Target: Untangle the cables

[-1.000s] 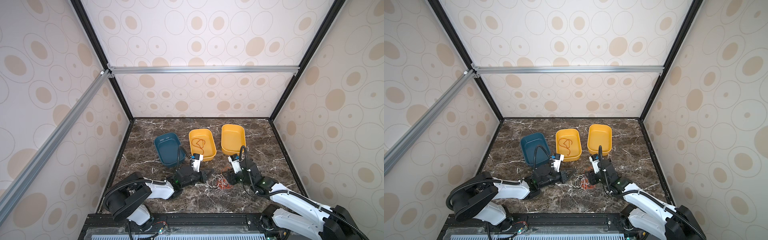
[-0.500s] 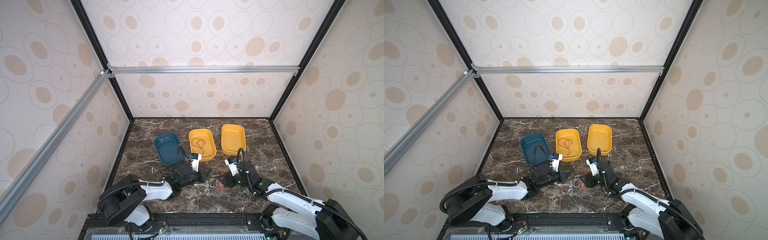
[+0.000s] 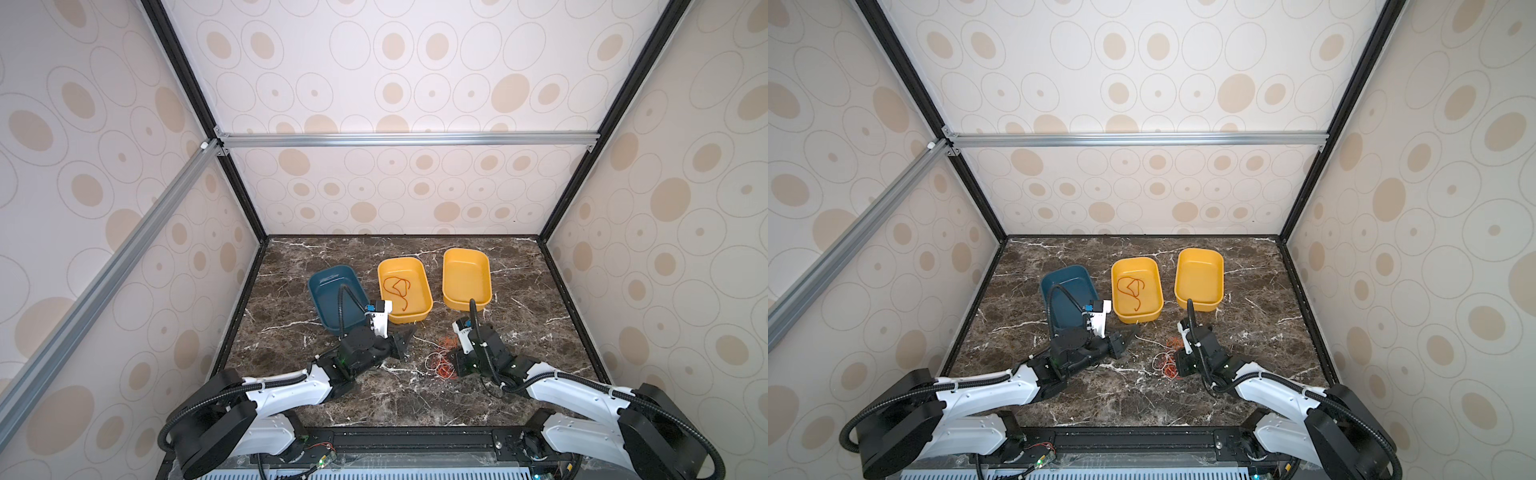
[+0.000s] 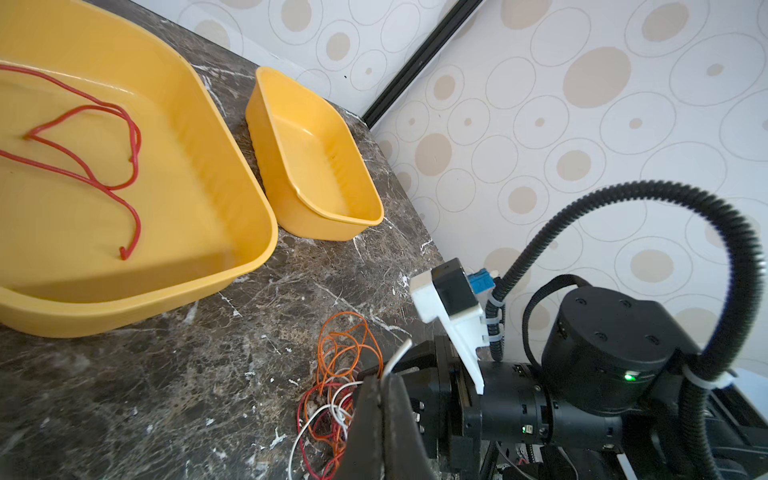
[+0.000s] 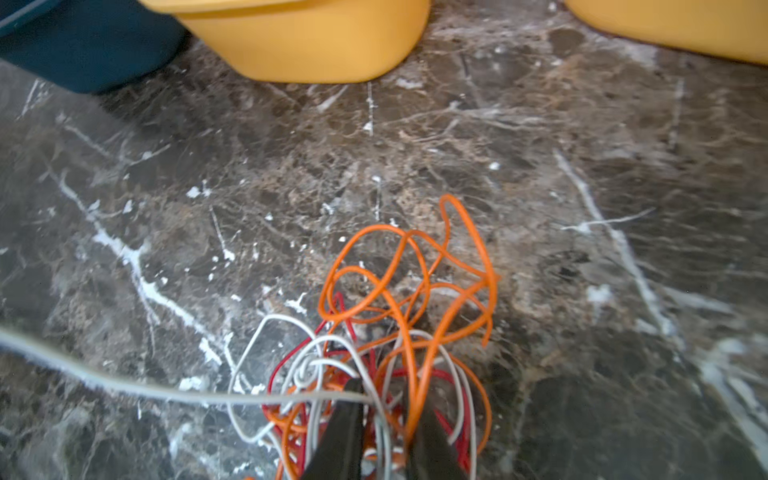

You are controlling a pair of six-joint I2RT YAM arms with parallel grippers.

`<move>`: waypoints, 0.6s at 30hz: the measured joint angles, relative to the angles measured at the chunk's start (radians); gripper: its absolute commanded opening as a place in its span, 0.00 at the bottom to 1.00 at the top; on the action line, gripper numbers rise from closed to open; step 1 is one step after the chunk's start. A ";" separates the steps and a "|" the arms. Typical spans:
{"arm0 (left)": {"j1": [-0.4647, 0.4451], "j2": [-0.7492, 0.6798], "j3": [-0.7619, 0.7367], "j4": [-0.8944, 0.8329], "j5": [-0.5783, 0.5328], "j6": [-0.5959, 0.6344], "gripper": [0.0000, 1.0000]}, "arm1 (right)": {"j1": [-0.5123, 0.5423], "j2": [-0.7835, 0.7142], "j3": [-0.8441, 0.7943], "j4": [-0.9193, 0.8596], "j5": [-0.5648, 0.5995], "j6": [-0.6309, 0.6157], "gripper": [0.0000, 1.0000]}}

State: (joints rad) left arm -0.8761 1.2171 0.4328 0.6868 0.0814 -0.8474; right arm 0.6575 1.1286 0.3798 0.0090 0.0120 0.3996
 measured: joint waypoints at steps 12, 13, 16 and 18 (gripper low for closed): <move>0.078 -0.242 -0.013 -0.187 -0.080 0.037 0.00 | -0.009 -0.010 0.083 -0.160 0.229 0.136 0.64; 0.082 -0.254 -0.015 -0.198 -0.085 0.038 0.00 | -0.013 -0.010 0.084 -0.174 0.240 0.143 0.64; 0.093 -0.282 -0.016 -0.223 -0.094 0.043 0.00 | -0.027 -0.010 0.084 -0.212 0.259 0.161 0.66; 0.097 -0.296 -0.016 -0.237 -0.099 0.045 0.00 | -0.032 -0.010 0.085 -0.231 0.264 0.162 0.67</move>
State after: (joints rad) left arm -0.7792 0.9211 0.4164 0.4500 -0.0177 -0.8021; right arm 0.6258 1.1183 0.4644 -0.2218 0.2760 0.5617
